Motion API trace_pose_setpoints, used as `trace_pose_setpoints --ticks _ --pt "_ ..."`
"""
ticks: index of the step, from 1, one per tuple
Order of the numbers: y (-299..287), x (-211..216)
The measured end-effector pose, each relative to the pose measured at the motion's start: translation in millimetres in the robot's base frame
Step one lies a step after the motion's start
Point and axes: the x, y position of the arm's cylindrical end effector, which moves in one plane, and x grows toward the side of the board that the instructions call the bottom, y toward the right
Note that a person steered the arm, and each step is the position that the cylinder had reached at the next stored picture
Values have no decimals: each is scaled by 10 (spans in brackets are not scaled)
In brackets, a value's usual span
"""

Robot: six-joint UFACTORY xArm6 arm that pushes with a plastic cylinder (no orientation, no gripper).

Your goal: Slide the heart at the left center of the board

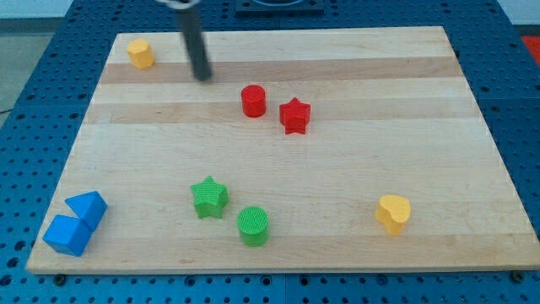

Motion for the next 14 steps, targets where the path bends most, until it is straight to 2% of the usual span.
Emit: trace_pose_setpoints --ticks 1,2,3,4,5,6,7,8,9,11,12,13,14 --pt "1111 122" --pt "2166 541" --pt "2796 1282" --pt "3079 2142" --pt "2957 2817" --pt "2530 3029" --pt "1824 2874" --pt "1158 2537" --pt "1090 2653" --pt "2071 3158" --pt "2461 3094" --pt "2418 2797" --pt "2008 2504"
